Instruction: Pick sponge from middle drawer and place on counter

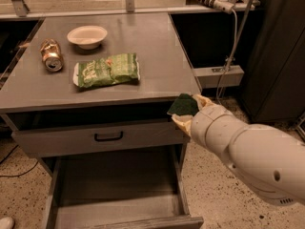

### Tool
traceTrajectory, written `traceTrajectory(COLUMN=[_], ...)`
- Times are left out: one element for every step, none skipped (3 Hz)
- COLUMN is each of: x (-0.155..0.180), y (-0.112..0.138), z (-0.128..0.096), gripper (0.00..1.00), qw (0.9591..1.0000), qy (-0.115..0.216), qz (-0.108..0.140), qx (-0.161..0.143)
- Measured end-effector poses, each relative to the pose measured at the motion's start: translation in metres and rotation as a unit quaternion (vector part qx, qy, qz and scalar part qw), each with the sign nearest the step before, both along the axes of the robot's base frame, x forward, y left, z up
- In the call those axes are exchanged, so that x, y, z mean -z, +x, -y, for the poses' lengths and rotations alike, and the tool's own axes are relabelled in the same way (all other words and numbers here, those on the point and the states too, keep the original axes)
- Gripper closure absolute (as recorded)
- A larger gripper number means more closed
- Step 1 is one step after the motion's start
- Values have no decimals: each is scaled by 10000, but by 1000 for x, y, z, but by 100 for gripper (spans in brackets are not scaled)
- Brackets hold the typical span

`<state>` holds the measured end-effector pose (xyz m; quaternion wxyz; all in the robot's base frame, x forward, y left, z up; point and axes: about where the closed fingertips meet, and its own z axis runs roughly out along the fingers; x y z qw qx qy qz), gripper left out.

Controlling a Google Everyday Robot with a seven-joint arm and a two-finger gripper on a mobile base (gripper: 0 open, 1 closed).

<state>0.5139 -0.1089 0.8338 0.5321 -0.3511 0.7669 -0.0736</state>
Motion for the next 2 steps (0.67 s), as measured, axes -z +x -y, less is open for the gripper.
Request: traceTrajectory(x=[-44,-54], y=[23,27], z=[-18,-21], gripper=[100,100], qw=[9991,9986], qy=[-10,-18], qz=[391,481], qx=[-176,-211])
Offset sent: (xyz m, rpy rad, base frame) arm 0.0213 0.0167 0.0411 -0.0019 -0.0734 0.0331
